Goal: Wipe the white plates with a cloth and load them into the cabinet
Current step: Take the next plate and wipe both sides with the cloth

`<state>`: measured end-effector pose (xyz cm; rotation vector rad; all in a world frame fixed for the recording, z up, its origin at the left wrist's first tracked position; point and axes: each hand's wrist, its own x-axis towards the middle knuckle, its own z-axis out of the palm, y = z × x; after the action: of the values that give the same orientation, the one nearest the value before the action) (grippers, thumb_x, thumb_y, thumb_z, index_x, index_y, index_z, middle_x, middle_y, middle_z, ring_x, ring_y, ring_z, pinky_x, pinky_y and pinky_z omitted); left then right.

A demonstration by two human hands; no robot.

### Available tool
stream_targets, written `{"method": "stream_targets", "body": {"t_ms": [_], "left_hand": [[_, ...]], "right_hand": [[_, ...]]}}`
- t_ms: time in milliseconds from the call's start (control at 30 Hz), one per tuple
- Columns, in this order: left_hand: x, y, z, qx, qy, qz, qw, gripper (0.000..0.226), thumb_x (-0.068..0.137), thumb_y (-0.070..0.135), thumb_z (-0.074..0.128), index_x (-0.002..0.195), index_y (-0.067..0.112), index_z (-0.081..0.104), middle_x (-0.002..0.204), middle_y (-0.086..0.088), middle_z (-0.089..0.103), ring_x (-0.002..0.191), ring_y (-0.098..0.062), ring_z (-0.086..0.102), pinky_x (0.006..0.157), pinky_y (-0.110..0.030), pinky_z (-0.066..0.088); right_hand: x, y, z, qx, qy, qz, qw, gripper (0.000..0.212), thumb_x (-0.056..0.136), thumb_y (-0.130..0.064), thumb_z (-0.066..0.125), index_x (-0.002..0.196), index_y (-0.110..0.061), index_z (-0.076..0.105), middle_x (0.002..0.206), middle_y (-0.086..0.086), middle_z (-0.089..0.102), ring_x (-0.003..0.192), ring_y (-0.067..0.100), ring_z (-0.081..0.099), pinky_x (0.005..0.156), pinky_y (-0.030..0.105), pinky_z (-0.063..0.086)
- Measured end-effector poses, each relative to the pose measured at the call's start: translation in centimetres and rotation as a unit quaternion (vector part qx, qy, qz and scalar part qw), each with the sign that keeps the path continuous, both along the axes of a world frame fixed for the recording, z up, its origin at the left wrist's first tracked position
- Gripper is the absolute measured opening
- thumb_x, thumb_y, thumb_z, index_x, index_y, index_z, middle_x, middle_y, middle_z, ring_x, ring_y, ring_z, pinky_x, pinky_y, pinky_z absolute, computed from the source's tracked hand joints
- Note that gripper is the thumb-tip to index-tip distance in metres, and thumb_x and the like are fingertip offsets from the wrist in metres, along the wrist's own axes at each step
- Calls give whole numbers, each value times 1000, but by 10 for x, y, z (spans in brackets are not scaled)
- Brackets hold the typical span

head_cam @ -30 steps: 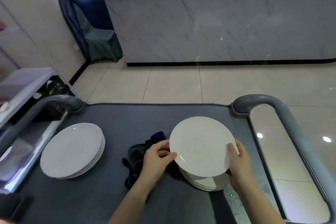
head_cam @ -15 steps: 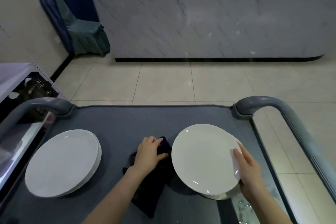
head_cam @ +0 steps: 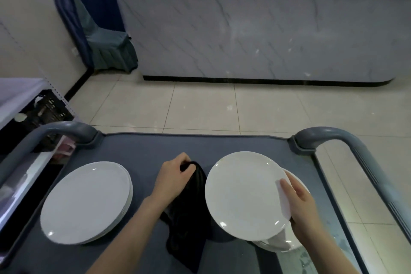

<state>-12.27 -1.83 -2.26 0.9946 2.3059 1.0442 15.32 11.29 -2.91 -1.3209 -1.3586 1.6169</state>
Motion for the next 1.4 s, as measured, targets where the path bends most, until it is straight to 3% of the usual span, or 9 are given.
{"method": "stream_targets", "body": {"t_ms": [233,433,600,800,933,1000,1067,1200,1400], "left_hand": [[-40,-24,53,-17,27,126,992,13,79,30,69,67,29,64,70,20,62,70,7,53,54,-8,34],[-61,-45,86,104,-99,226,963,18,83,25,69,70,16,63,74,-5,66,75,-23,61,69,-35,47],[-64,-54,116,211,-242,259,911,16,92,18,62,80,8,61,78,-11,63,69,-23,60,60,-31,47],[-40,-48,136,248,-327,152,899,15,92,24,66,90,9,69,78,-4,73,67,-10,70,54,-23,55],[-16,-41,115,115,-367,14,923,24,95,32,61,102,12,73,97,-6,74,86,-18,71,75,-35,57],[-7,-43,99,18,-289,-85,954,19,98,23,55,106,27,72,96,10,72,83,-5,67,76,-26,57],[-5,-45,79,-32,-96,-185,977,41,94,8,49,117,37,67,96,30,63,89,9,61,74,-12,49],[-4,-48,55,44,207,-230,950,29,77,20,77,105,28,73,101,24,64,98,-5,50,88,-23,41],[20,-50,47,73,146,-213,963,36,75,56,66,105,38,58,105,24,57,100,3,51,86,-21,46]], "right_hand": [[-42,-10,20,21,13,68,997,26,97,-31,56,112,-48,68,106,-15,72,97,15,68,71,31,54],[-71,-22,36,47,36,106,993,26,97,-27,57,113,-43,69,107,-10,73,97,16,69,71,32,53],[-86,-29,50,89,41,152,984,28,99,-24,54,114,-43,68,110,-15,72,96,6,68,72,24,53],[-96,-36,60,101,48,148,983,29,99,-25,55,113,-45,69,109,-20,71,94,-3,67,64,13,54],[-96,-41,60,98,58,134,984,28,98,-27,56,112,-48,69,109,-22,71,95,-3,66,65,15,53],[-94,-43,59,95,59,129,985,28,98,-27,56,110,-48,69,108,-21,71,95,-1,67,65,16,54],[-91,-44,56,76,63,116,988,27,97,-26,56,110,-45,71,108,-18,73,95,2,68,67,17,53],[-81,-43,50,35,80,92,992,28,97,-23,55,111,-41,72,109,-13,73,98,8,70,71,24,55],[-79,-43,51,24,95,92,991,28,98,-20,54,110,-37,73,109,-6,74,100,16,70,81,37,57]]}}
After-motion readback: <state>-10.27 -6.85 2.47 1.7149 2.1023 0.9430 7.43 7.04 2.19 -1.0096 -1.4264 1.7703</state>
